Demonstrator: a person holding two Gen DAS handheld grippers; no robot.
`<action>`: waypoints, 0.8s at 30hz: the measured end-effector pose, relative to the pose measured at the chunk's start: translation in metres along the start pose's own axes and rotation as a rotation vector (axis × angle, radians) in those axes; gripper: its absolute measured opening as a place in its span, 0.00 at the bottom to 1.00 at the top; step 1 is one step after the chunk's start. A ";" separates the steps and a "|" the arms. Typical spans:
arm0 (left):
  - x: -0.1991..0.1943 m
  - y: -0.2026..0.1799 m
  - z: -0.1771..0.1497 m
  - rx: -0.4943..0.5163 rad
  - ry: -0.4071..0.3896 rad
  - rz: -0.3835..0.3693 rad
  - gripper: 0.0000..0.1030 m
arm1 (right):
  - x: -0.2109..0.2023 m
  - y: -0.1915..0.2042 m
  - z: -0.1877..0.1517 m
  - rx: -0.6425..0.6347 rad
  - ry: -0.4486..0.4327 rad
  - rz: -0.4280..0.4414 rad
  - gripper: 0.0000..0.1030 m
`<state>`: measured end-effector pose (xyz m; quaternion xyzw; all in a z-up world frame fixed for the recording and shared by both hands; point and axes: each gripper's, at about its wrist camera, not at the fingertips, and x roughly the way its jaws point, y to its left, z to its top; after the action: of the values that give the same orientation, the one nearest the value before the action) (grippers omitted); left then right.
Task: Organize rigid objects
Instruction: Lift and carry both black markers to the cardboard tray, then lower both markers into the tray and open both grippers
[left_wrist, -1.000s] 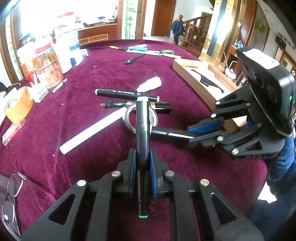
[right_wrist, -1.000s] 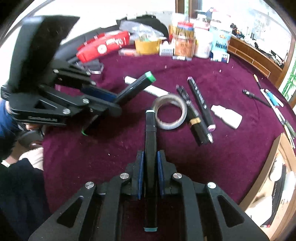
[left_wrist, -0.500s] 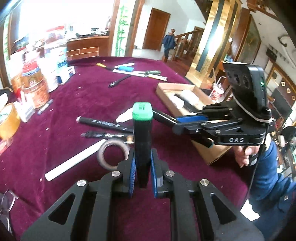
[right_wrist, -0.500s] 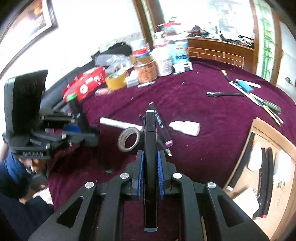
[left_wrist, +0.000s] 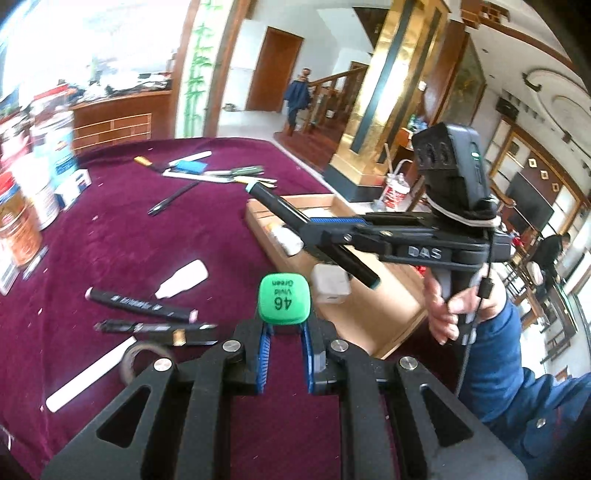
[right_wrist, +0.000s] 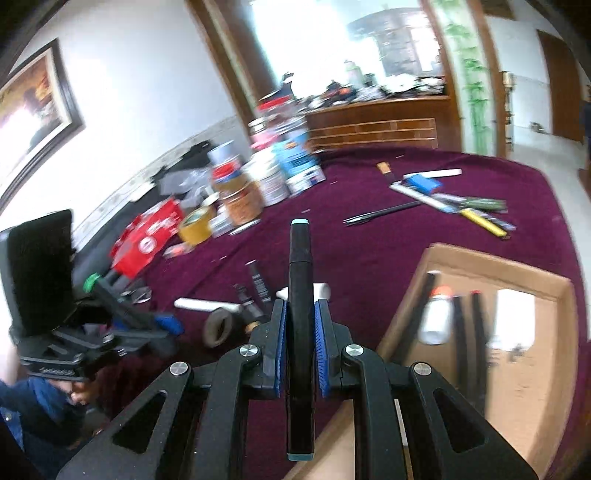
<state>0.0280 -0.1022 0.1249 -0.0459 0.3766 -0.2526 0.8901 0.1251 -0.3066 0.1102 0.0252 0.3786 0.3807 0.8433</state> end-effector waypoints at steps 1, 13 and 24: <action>0.001 -0.004 0.002 0.006 -0.001 -0.012 0.12 | -0.005 -0.008 0.001 0.016 -0.011 -0.019 0.12; 0.049 -0.057 0.020 0.061 0.082 -0.175 0.12 | -0.034 -0.102 -0.001 0.229 -0.049 -0.308 0.12; 0.103 -0.084 0.019 0.058 0.213 -0.271 0.12 | -0.028 -0.138 -0.015 0.278 0.026 -0.479 0.12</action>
<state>0.0670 -0.2273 0.0949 -0.0434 0.4515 -0.3845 0.8040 0.1893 -0.4261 0.0715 0.0455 0.4331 0.1152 0.8928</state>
